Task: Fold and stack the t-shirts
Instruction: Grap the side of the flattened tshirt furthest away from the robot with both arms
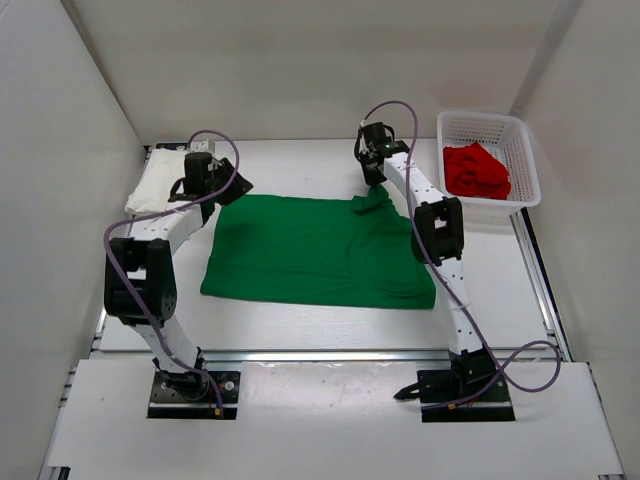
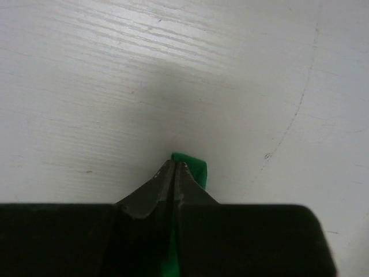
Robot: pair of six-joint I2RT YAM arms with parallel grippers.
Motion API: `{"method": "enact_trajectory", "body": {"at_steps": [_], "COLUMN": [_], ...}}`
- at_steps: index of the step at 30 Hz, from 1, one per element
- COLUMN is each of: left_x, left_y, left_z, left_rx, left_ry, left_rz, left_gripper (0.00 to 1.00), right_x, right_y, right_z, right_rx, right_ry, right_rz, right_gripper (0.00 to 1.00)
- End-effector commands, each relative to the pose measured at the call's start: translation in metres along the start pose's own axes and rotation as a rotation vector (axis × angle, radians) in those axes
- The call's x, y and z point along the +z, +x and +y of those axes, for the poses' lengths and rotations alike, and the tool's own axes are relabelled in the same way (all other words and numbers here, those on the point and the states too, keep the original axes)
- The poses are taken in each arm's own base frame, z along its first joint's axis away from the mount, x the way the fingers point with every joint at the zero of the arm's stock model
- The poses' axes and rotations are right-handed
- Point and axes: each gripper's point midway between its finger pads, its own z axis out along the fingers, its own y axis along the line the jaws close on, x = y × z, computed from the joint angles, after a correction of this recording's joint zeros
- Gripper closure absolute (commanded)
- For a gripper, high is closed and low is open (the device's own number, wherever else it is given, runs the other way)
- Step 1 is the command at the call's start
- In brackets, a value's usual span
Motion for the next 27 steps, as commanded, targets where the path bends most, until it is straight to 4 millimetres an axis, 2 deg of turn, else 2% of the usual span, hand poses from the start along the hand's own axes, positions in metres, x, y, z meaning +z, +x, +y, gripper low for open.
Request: {"method": "enact_trajectory", "body": {"at_steps": [1,3,5,6,9,10,11,16,17,18,19,20,21,22,23,25,26,27], "left_x": [0.002,0.005,0.011,0.014,0.024,0.025,0.027,0.033,0.038,0.038,0.043,0.048,0.053,0.056,0.057,0.063,0.071,0.074], "left_y": [-0.022,-0.035,-0.034,-0.041,-0.042,-0.045,-0.042,-0.049,-0.045,-0.051,-0.053,-0.051,-0.043,-0.045,-0.052,-0.048,-0.048,-0.043], "left_z": [0.030,0.039,0.055,0.054,0.064,0.082,0.087,0.098,0.103,0.099,0.103,0.099,0.107,0.104,0.104,0.113,0.097,0.101], "left_rx": [0.025,0.025,0.025,0.041,0.066,0.058,0.057,0.061,0.064,0.074,0.085,0.100,0.104,0.118,0.120,0.123,0.141,0.142], "left_ry": [-0.105,-0.128,-0.181,-0.180,-0.224,-0.264,-0.280,-0.304,-0.319,-0.317,-0.341,-0.343,-0.373,-0.373,-0.381,-0.415,-0.393,-0.405], "left_rz": [-0.010,-0.026,-0.003,-0.012,0.016,0.020,0.032,0.038,0.050,0.043,0.044,0.063,0.087,0.090,0.074,0.086,0.080,0.097], "left_gripper": [0.56,0.55,0.56,0.55,0.55,0.56,0.56,0.55,0.55,0.55,0.55,0.55,0.56,0.55,0.55,0.52,0.52,0.52], "right_x": [-0.022,-0.049,-0.073,-0.091,-0.114,-0.114,-0.113,-0.108,-0.107,-0.107,-0.111,-0.115,-0.116,-0.116,-0.120,-0.123,-0.124,-0.126], "right_y": [-0.037,-0.060,-0.076,-0.087,-0.095,-0.091,-0.086,-0.079,-0.077,-0.075,-0.078,-0.079,-0.077,-0.073,-0.077,-0.079,-0.079,-0.079], "right_z": [-0.003,-0.012,-0.019,-0.021,-0.028,-0.029,-0.031,-0.025,-0.019,-0.015,-0.019,-0.017,-0.017,-0.018,-0.017,-0.011,-0.008,-0.009], "right_rx": [0.079,0.106,0.121,0.129,0.147,0.146,0.147,0.148,0.144,0.138,0.144,0.142,0.149,0.149,0.149,0.143,0.132,0.134], "right_ry": [-0.052,-0.061,-0.065,-0.071,-0.079,-0.077,-0.070,-0.076,-0.079,-0.076,-0.081,-0.089,-0.095,-0.095,-0.096,-0.107,-0.113,-0.116], "right_rz": [-0.098,-0.160,-0.200,-0.234,-0.253,-0.241,-0.224,-0.196,-0.184,-0.180,-0.187,-0.189,-0.184,-0.167,-0.179,-0.187,-0.189,-0.189], "right_gripper": [1.00,1.00,1.00,1.00,1.00,1.00,1.00,1.00,1.00,1.00,1.00,1.00,1.00,1.00,1.00,1.00,1.00,1.00]}}
